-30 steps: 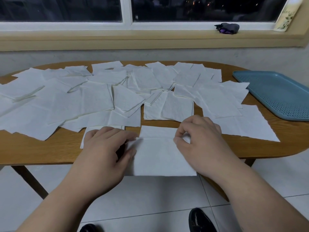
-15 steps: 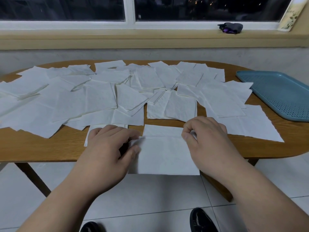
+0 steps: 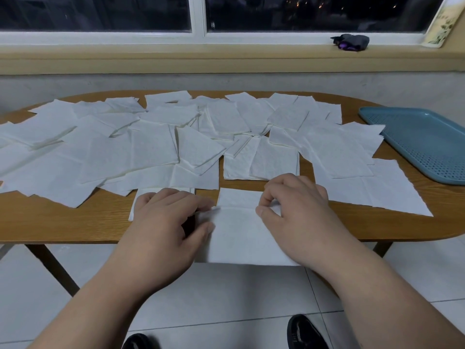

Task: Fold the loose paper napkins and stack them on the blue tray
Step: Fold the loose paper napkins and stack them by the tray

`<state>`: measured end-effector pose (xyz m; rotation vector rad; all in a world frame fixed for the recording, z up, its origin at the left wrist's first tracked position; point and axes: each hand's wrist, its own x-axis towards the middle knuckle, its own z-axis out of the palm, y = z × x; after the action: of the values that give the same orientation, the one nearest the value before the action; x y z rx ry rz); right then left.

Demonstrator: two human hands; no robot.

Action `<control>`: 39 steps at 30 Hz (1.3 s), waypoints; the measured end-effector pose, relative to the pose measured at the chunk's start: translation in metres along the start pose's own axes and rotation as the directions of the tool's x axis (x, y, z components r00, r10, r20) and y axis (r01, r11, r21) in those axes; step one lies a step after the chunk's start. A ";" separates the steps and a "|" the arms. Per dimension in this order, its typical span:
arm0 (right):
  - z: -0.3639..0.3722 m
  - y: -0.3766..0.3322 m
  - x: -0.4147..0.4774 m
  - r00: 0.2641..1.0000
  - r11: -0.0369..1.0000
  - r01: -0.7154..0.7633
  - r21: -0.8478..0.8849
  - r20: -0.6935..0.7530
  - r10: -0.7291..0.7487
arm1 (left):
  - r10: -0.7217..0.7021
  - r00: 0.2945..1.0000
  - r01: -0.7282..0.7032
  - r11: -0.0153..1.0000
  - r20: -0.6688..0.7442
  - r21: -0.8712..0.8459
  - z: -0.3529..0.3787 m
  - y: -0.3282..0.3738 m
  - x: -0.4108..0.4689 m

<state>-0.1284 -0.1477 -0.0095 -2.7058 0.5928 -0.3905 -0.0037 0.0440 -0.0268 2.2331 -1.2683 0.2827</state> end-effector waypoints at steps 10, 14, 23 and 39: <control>0.002 0.006 -0.003 0.994 0.996 0.003 0.089 -0.111 0.007 | -0.015 1.000 0.015 0.999 0.004 -0.029 -0.002 0.002 0.000; 0.004 0.007 -0.002 0.991 0.997 -0.024 0.075 -0.127 0.034 | -0.014 1.000 0.014 1.000 0.016 -0.023 -0.003 0.002 -0.001; 0.009 0.010 -0.003 0.992 0.999 -0.031 0.018 -0.125 0.033 | 0.178 0.978 -0.177 0.984 0.109 -0.015 -0.006 0.009 -0.008; 0.003 0.024 -0.042 0.976 0.972 0.213 0.095 -0.065 -0.207 | 0.241 0.944 -0.272 0.955 0.224 0.118 0.002 0.006 -0.013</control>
<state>-0.1729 -0.1484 -0.0296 -2.6737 0.2913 -0.5348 -0.0158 0.0497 -0.0314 2.2648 -1.7072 0.2525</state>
